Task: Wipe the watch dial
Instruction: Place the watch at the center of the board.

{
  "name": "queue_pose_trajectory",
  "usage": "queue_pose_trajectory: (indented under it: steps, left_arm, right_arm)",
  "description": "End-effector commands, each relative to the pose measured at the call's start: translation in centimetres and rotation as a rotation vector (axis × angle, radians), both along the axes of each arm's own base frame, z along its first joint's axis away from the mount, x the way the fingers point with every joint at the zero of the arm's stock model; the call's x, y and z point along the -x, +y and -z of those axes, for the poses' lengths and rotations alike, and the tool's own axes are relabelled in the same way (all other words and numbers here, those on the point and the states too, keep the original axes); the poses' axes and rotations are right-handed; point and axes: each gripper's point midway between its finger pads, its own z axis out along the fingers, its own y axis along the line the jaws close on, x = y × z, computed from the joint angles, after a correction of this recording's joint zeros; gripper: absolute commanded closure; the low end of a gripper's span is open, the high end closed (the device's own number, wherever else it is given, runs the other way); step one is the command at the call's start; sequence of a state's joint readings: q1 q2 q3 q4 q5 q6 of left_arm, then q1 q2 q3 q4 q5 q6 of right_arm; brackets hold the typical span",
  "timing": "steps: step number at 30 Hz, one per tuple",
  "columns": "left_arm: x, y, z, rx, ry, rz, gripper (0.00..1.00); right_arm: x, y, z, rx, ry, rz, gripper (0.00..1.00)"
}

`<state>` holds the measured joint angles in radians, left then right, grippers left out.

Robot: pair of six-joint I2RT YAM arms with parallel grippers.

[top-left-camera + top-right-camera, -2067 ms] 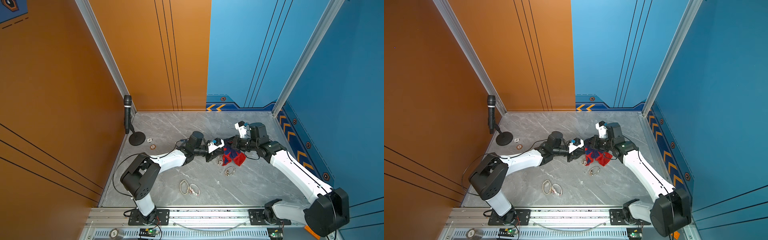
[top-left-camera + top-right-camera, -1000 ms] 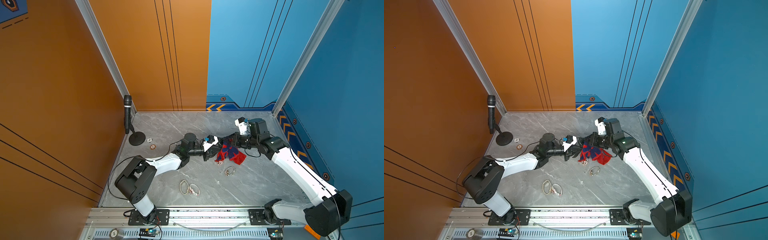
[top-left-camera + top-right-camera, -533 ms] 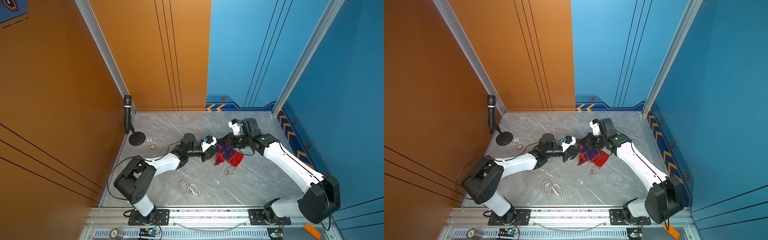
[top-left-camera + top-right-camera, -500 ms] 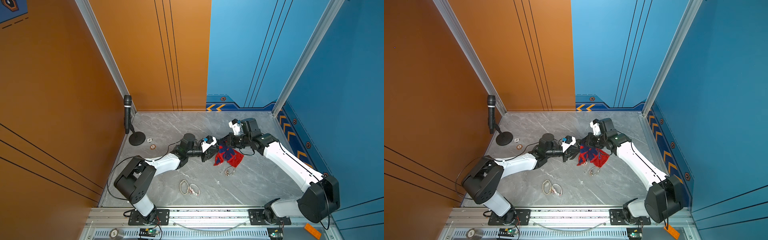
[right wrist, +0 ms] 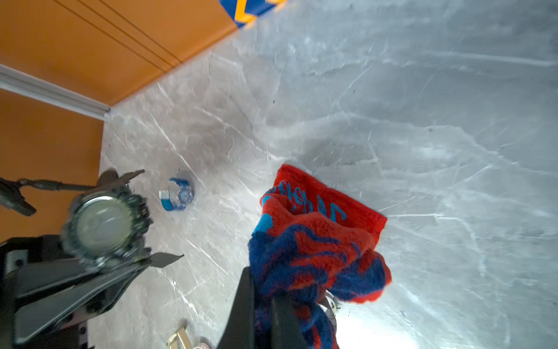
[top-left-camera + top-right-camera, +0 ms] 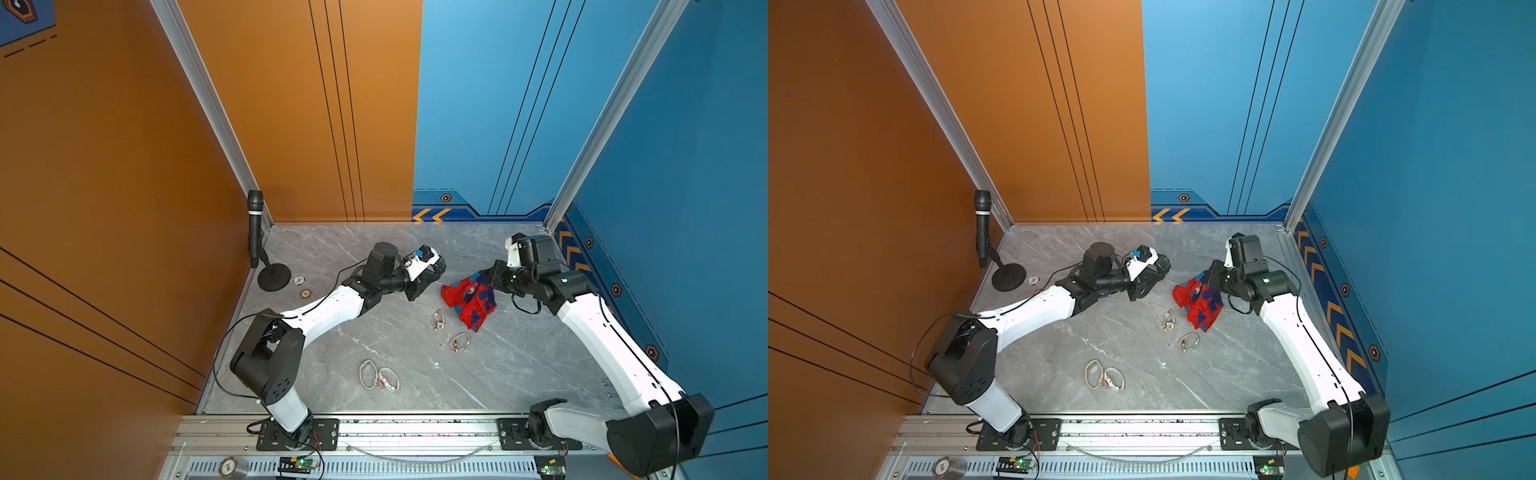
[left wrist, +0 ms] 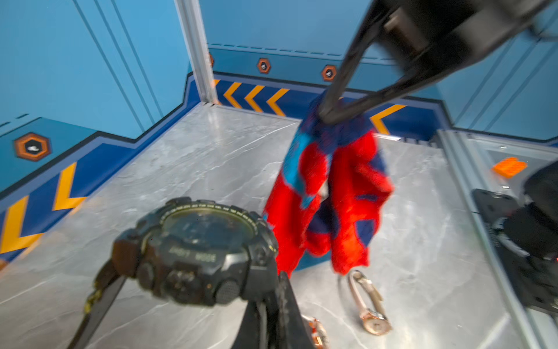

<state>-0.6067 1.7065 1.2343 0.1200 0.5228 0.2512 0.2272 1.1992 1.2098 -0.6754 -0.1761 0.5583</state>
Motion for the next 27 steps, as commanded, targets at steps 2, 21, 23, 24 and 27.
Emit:
queue_pose_trajectory:
  steps: [2, 21, 23, 24, 27]
  left_arm:
    - [-1.1, 3.1, 7.8, -0.368, 0.189, -0.09, 1.0]
    - [-5.2, 6.3, 16.0, -0.805, 0.25, -0.059, 1.0]
    - [-5.1, 6.5, 16.7, -0.836, 0.27, -0.047, 1.0]
    - [-5.0, 6.6, 16.9, -0.844, 0.279, -0.04, 1.0]
    - [-4.5, 6.7, 17.6, -0.846, 0.303, -0.016, 0.99]
  right_arm:
    - [-0.2, -2.4, -1.9, 0.018, -0.053, 0.1, 1.0]
    - [0.0, -1.3, -0.3, -0.018, -0.014, 0.05, 1.0]
    - [0.0, -1.3, -0.2, -0.018, -0.01, 0.049, 1.0]
    - [0.0, -1.2, -0.2, -0.02, -0.009, 0.048, 1.0]
    - [0.1, -1.2, -0.3, -0.02, -0.013, 0.049, 1.0]
